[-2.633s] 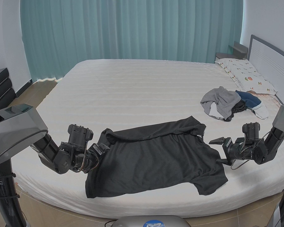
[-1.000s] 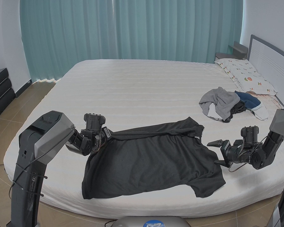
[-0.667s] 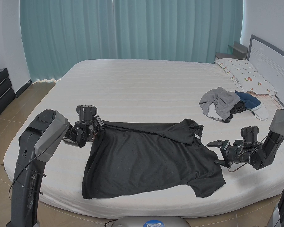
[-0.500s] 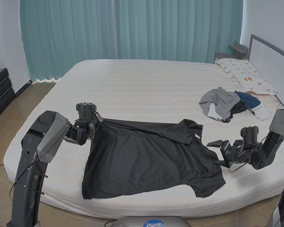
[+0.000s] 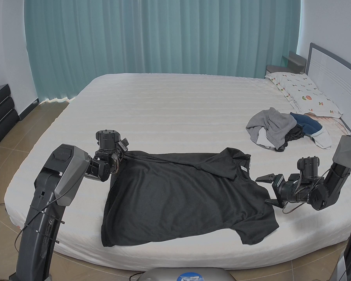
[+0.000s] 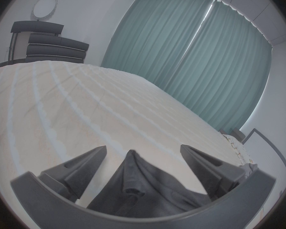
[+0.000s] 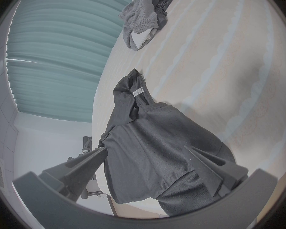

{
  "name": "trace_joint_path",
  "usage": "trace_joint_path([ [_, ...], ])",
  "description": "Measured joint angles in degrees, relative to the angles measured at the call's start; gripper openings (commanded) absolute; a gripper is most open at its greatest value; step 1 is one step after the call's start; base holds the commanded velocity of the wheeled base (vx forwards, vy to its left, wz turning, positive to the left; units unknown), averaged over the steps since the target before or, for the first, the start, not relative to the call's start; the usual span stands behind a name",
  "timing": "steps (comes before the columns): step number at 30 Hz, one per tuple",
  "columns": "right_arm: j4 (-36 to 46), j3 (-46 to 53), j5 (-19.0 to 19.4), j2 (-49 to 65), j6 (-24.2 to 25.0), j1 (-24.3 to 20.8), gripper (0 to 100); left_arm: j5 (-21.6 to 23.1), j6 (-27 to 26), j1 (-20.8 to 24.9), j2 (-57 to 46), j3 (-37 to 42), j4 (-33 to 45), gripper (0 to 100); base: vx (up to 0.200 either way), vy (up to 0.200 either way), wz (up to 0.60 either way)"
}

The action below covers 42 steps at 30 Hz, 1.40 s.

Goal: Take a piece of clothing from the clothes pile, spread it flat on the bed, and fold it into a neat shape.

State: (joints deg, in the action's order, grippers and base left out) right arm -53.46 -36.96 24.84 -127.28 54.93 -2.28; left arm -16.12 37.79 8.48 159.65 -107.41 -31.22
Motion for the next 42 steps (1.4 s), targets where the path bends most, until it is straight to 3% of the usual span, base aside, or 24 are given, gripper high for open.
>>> trace_joint_path([
  [6,-1.6,0.5,0.0,-0.1,0.0,0.0,100,5.2,0.2,-1.1,-1.6,4.3,0.0,100,0.000,0.000,0.00],
  [13,-2.1,0.9,0.0,-0.4,0.1,0.0,100,5.7,0.2,-0.6,-2.4,5.5,0.4,100,0.000,0.000,0.00],
  [14,-2.1,0.9,0.0,-0.4,0.1,0.0,100,5.7,0.2,-0.5,-2.4,5.5,0.4,0,0.000,0.000,0.00],
  [26,-2.1,0.9,0.0,-0.4,0.0,0.0,100,5.1,-1.0,0.4,-1.6,4.6,0.4,0,0.000,0.000,0.00],
  [37,-2.1,0.9,0.0,-0.4,0.0,0.0,100,4.8,-0.4,-1.8,-3.0,4.0,0.4,0,0.000,0.000,0.00],
  [38,-2.1,0.9,0.0,-0.4,0.0,0.0,100,4.8,-0.4,-2.0,-3.3,4.0,0.7,100,0.000,0.000,0.00],
  [42,-2.1,1.0,0.0,-0.4,0.0,0.0,100,5.0,0.0,-2.0,-4.2,4.5,4.0,100,0.000,0.000,0.00],
])
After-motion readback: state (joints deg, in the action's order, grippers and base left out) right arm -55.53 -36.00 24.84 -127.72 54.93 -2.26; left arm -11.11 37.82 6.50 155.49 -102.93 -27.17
